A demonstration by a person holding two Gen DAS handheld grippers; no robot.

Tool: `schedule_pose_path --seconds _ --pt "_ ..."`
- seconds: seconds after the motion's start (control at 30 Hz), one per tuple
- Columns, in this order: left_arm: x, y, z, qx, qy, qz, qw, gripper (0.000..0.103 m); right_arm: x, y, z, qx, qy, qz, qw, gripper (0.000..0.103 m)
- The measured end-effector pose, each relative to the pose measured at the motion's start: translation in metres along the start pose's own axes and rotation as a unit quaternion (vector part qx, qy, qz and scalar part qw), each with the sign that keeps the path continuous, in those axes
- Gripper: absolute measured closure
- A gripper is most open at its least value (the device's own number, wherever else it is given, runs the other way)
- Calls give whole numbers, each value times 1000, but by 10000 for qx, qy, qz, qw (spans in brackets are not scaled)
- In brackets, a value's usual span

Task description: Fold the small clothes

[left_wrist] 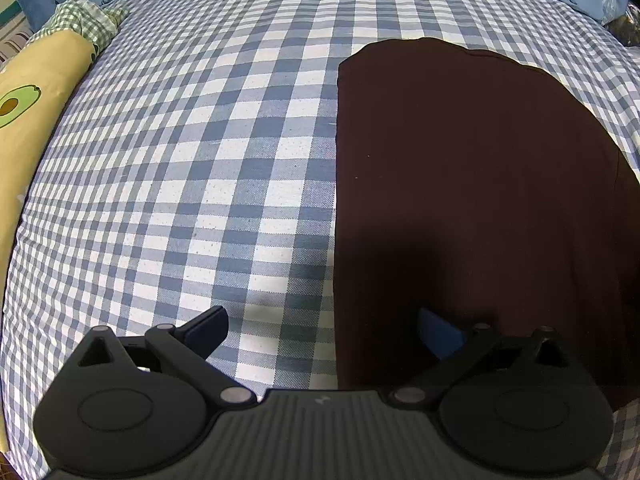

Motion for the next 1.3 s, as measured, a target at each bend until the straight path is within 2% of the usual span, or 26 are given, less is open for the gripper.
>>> schedule_pose_path --seconds 0.07,0.23,0.37,0.43,0.5,0.6,0.63,0.67,0.73,0.8,0.9,1.03,1.07,1.1,1.13,1.3 --pt "0 0 0 -2 4 7 10000 1 -3 4 1 109 167 57 9998 99" --pt "0 1 1 -2 -19 129 9999 1 0 14 0 275 254 152 9992 101" --pt "1 1 2 17 -80 154 9998 1 9 12 2 206 174 308 9992 103" --pt "1 1 2 42 -119 164 9998 1 20 7 5 95 -4 556 9984 103" --pt "1 -1 2 17 -157 210 9997 1 37 1 9 -144 -372 333 9986 103" --pt "0 -4 2 -18 -170 226 9996 1 46 4 10 -115 -401 193 9989 103" --pt "0 -6 1 -29 -174 233 9996 1 48 5 9 -114 -436 122 9989 100" --pt "1 -6 1 -39 -183 235 9995 1 48 5 8 -112 -479 66 9988 90" --pt "1 -7 0 -50 -204 224 9995 1 48 5 5 -78 -575 -60 9983 80" --pt "3 -7 0 -46 -252 205 9995 1 45 3 1 -96 -670 -250 9974 79" --pt "4 -7 0 -43 -318 179 9993 1 34 -3 -4 -243 -695 -464 9962 67" --pt "3 -6 -1 -40 -274 228 9994 1 19 -12 -7 -379 -584 -573 9959 63" --pt "3 -4 -2 -17 -268 248 9993 1 17 -13 -7 -410 -585 -582 9957 64" --pt "2 -3 -3 16 -265 265 9993 1 16 -14 -7 -416 -599 -582 9956 71" --pt "0 -1 -4 47 -262 278 9993 1 15 -13 -7 -384 -573 -566 9960 90" --pt "-4 2 -10 144 -229 313 9991 1 12 3 -7 -95 -61 -469 9988 96"
Point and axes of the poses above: each gripper's, at about its wrist camera, not at the fingertips, and y roughly against the way its jaws point, x to its right, z to its underside, the point moved 3 cm from there along -y, roughly the way its jaws point, and after that the axes turned 15 degrees about z, right-handed, at the moved point
